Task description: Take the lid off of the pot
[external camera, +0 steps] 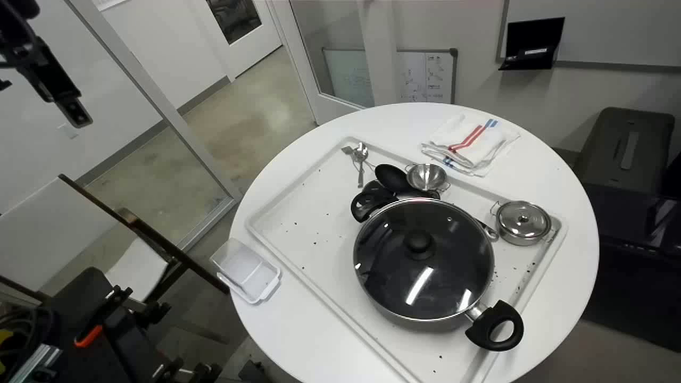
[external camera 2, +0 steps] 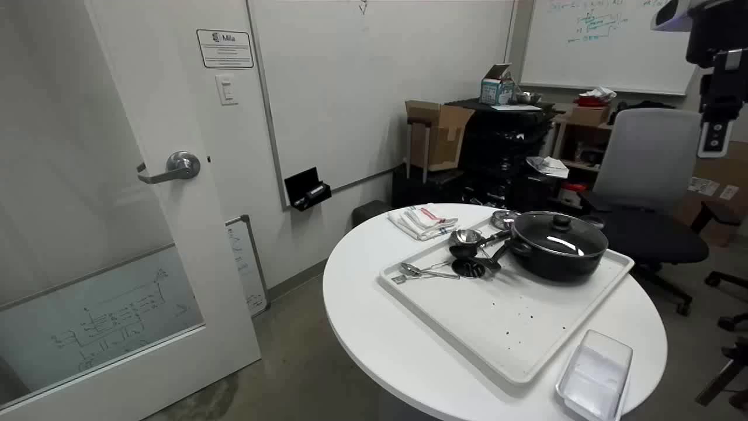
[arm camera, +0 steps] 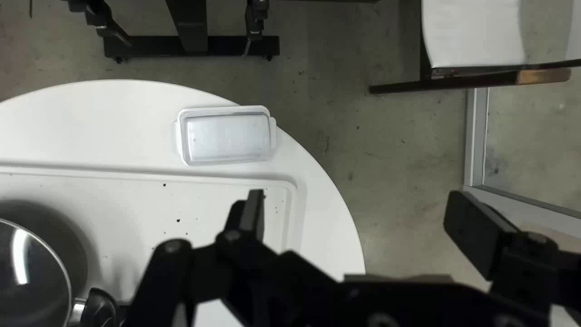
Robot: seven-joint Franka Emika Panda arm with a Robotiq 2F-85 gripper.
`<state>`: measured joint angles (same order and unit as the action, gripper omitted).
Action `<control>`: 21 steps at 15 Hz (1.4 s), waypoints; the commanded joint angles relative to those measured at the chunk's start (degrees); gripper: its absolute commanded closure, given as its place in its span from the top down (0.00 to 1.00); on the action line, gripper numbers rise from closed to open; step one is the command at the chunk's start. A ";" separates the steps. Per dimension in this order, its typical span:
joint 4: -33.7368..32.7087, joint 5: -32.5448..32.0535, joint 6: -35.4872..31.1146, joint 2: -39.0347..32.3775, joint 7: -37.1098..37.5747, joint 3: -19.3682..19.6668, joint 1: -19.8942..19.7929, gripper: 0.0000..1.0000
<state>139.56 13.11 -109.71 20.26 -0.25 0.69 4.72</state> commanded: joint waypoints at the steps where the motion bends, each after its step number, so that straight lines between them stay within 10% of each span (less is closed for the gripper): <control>1: -0.08 0.21 0.14 -0.02 -0.21 -0.69 -0.76 1.00; 10: -0.44 0.05 -0.76 -1.04 0.73 -0.91 -1.00 1.00; 21: -4.64 -1.40 -17.80 -16.24 15.70 -0.28 -6.10 1.00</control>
<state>138.32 12.83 -125.39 9.40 10.73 0.27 -0.07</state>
